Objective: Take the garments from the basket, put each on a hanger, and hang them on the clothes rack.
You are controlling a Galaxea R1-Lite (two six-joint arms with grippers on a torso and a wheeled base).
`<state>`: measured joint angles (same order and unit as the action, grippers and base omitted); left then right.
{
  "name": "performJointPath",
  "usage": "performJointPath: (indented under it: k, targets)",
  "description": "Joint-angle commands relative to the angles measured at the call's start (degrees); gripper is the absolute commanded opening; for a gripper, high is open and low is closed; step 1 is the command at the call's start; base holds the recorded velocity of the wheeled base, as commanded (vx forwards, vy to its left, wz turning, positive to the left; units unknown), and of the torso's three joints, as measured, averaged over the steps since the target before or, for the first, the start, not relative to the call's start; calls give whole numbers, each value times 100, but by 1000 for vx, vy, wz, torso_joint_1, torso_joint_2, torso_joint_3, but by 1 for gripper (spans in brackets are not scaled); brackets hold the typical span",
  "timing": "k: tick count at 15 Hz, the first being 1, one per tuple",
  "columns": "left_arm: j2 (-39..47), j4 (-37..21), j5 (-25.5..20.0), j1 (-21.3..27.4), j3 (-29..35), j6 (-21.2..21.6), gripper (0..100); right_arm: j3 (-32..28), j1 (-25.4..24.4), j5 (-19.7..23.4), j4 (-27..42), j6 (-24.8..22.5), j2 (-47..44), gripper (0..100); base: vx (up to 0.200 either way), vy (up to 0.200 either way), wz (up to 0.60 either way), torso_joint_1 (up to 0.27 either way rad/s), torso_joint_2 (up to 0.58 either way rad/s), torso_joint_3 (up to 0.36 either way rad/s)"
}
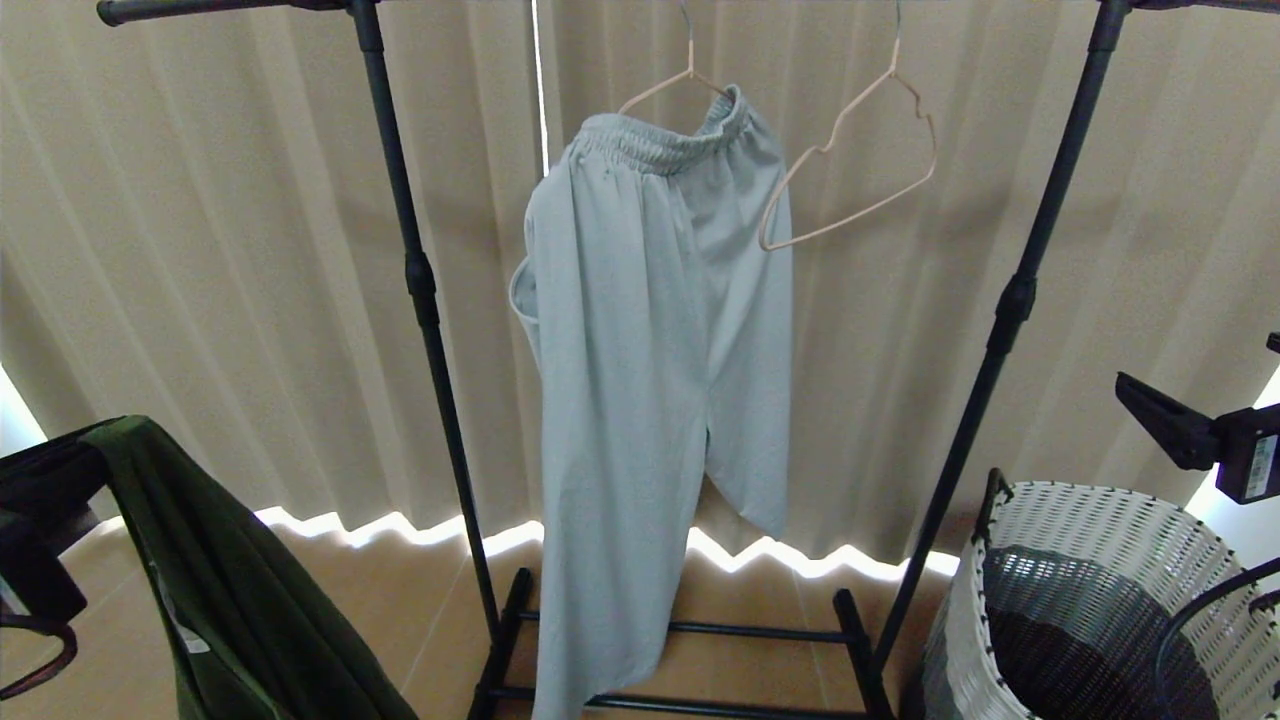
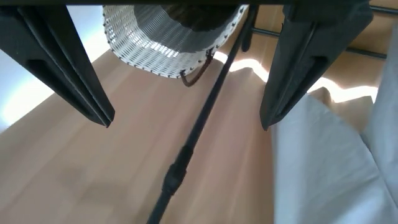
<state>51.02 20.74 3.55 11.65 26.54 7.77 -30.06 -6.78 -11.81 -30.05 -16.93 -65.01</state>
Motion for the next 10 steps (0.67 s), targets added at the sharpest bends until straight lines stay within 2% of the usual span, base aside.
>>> performJointPath:
  k: [1,8,10]
  targets:
    - [180,1,6,-40,-35,-3,0,0,177,4,-1,-3,-73,100,0,0,0,0,0,0]
    - [189,1,-3,-49,-263,50,0,0,326,12,-1,-3,-73,100,0,0,0,0,0,0]
    - [189,9,-3,-40,-263,67,0,9,326,12,-1,-3,-73,100,0,0,0,34,-239,-205]
